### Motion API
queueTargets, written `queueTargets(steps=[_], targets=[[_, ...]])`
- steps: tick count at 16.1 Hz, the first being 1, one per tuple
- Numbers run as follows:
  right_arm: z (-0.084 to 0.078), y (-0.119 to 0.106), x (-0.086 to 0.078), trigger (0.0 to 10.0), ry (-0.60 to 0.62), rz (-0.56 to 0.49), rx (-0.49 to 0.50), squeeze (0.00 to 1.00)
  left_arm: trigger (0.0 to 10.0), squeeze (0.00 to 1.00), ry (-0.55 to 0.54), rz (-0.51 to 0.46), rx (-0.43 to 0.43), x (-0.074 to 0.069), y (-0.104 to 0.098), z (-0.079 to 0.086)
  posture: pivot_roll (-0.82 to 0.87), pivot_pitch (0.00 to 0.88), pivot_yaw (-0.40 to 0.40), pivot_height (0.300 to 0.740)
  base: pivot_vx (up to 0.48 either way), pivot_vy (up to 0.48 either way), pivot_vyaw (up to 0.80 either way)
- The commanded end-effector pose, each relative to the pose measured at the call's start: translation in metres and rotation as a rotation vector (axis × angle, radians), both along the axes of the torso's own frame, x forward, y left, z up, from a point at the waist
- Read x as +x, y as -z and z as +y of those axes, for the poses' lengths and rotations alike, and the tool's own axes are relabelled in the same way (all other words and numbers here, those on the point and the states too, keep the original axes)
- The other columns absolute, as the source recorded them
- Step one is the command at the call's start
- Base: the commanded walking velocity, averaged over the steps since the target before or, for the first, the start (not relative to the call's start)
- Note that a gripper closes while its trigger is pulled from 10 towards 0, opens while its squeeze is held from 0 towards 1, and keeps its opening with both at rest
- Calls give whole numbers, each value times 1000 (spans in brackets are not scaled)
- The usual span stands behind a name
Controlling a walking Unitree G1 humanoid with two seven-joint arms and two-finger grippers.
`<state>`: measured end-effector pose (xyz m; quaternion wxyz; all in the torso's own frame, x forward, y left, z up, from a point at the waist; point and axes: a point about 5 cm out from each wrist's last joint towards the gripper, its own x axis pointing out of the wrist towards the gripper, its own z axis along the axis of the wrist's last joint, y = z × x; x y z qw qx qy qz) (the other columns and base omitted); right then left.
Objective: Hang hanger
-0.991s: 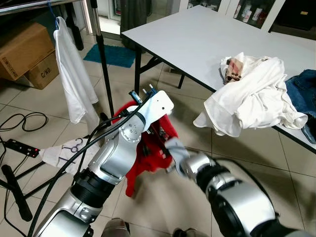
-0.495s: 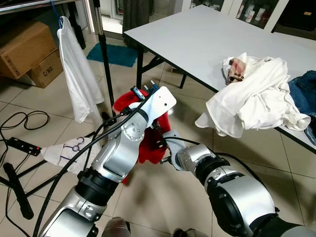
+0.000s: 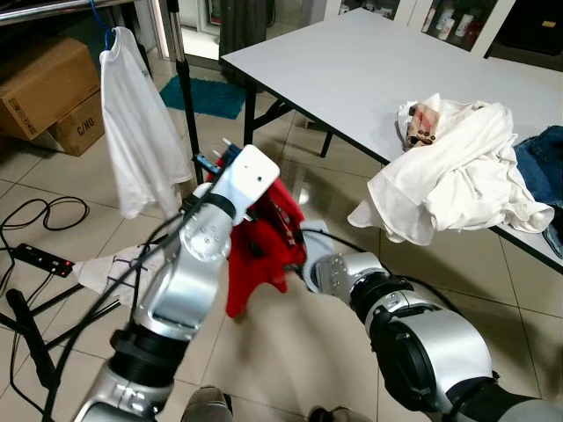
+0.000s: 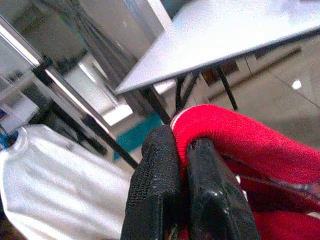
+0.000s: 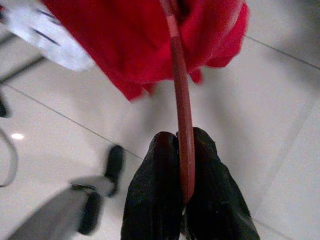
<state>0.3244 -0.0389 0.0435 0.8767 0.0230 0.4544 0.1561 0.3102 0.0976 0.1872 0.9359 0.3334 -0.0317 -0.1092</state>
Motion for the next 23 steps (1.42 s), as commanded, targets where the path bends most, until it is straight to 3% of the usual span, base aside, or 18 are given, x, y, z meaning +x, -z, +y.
queueTargets(steps=[1,2,5,10,13,16,20,23], targets=[[47,-32,7,10000,-110,-111,114,0,10000,0,24,-64,16,-1,-8,-7,225,59,-68,740,0,0,0],[50,-34,7,10000,-119,-114,128,0,10000,0,23,-67,23,-1,-8,-7,225,59,-68,740,0,0,0],[61,-47,10,10000,-93,-119,296,0,10000,0,29,-78,65,5,-9,-1,222,54,-69,740,0,0,0],[58,-62,21,10000,-82,-194,391,0,10000,0,25,-77,82,3,1,4,216,49,-67,740,0,0,0],[69,-67,18,10000,-110,-210,497,0,10000,0,38,-132,163,7,-2,6,221,49,-68,740,0,0,0],[78,-81,19,10000,-156,-230,558,0,10000,0,45,-133,199,7,6,8,222,47,-66,740,0,0,0],[78,-95,26,10000,-163,-251,627,0,10000,0,49,-123,212,7,13,13,219,44,-63,740,0,0,0],[81,-100,25,10000,-206,-256,657,0,10000,0,28,-161,226,10,7,20,219,43,-63,740,0,0,0]])
